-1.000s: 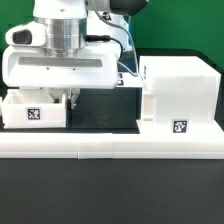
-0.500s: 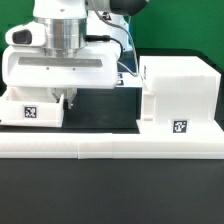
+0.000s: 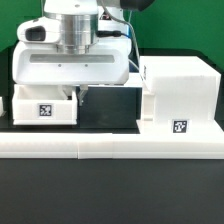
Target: Assemble drawer
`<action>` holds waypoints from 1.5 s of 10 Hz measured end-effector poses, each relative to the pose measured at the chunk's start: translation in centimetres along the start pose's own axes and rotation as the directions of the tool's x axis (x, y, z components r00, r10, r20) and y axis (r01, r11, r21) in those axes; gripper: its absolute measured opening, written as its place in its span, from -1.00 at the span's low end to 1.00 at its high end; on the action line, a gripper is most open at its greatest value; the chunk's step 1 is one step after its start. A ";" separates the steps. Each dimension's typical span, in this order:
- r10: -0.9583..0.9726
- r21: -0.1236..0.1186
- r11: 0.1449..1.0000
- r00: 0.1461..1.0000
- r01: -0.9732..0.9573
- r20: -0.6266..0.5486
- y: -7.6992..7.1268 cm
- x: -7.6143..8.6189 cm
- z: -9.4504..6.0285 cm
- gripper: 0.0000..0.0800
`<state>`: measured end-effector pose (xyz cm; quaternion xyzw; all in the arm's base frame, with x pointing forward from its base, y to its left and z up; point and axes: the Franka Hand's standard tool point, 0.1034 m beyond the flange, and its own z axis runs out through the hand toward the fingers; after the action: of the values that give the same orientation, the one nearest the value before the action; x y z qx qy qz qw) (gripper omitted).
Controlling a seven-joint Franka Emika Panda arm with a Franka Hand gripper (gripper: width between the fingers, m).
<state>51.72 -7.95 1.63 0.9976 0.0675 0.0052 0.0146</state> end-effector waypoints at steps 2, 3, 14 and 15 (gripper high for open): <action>-0.022 0.023 0.999 1.000 0.022 0.011 -1.3 0.3 -0.8 -0.90; -0.019 0.022 1.000 1.000 0.019 0.014 -1.2 0.1 -0.6 -0.90; -0.733 0.001 0.680 0.679 0.733 0.037 -1.8 0.8 -0.2 -0.89; -0.786 0.008 0.617 0.616 0.787 0.049 -2.1 0.8 0.0 -0.89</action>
Offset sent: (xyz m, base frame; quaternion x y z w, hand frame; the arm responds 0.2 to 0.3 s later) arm 0.0000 0.0000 0.0000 0.0000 0.0000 0.0000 1.0000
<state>52.18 -5.74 1.62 0.8672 0.4967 -0.0250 0.0244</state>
